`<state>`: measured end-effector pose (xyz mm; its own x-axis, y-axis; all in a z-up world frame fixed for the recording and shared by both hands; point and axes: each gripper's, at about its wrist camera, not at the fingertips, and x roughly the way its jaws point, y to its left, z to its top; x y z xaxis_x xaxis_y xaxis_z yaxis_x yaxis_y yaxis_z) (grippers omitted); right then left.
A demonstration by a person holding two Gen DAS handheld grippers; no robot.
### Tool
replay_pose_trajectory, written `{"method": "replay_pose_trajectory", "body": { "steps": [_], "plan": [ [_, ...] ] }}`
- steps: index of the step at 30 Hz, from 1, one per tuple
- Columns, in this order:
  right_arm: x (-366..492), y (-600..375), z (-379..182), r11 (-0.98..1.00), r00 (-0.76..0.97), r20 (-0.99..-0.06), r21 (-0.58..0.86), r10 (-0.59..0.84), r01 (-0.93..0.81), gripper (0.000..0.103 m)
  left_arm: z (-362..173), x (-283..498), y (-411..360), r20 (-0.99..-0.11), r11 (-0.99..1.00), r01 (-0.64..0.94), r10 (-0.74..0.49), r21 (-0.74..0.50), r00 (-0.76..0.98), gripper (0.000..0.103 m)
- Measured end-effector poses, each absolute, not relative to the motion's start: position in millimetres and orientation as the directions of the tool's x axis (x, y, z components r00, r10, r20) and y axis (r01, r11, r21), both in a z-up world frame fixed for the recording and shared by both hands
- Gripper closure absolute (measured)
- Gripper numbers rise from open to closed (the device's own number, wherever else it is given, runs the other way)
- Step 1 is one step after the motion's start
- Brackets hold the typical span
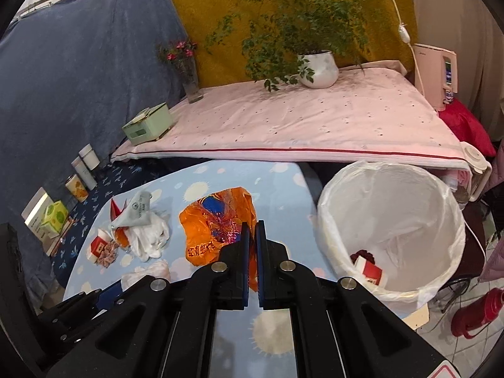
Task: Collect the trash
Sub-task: 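Carry both items over the bin and open the left gripper to drop the tissue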
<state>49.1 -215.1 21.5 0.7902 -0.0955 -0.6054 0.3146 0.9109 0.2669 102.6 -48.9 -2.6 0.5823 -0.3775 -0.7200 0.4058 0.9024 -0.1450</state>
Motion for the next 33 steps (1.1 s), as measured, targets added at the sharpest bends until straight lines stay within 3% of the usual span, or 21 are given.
{"method": "replay_pose_trajectory", "body": {
  "steps": [15,29,32,33],
  "plan": [
    [-2,-322,19,0.831,0.742,-0.601,0.221,-0.297,0.511,0.099,12,91,-169,-0.705,0.807,0.572,-0.491,-0.146,0.513,0.078],
    [-14,-379,-7,0.771,0.685,-0.635,0.212,-0.358,0.6,0.099,2,97,-241,-0.709,0.741,0.654,-0.542,-0.15,0.451,0.077],
    [-12,-384,-12,0.77,0.678,-0.642,0.207,-0.359,0.604,0.098,-3,101,-250,-0.716,0.74,0.655,-0.541,-0.154,0.443,0.069],
    [-11,-385,-13,0.772,0.676,-0.644,0.203,-0.358,0.602,0.096,-4,101,-252,-0.714,0.745,0.651,-0.535,-0.146,0.451,0.058]
  ]
}}
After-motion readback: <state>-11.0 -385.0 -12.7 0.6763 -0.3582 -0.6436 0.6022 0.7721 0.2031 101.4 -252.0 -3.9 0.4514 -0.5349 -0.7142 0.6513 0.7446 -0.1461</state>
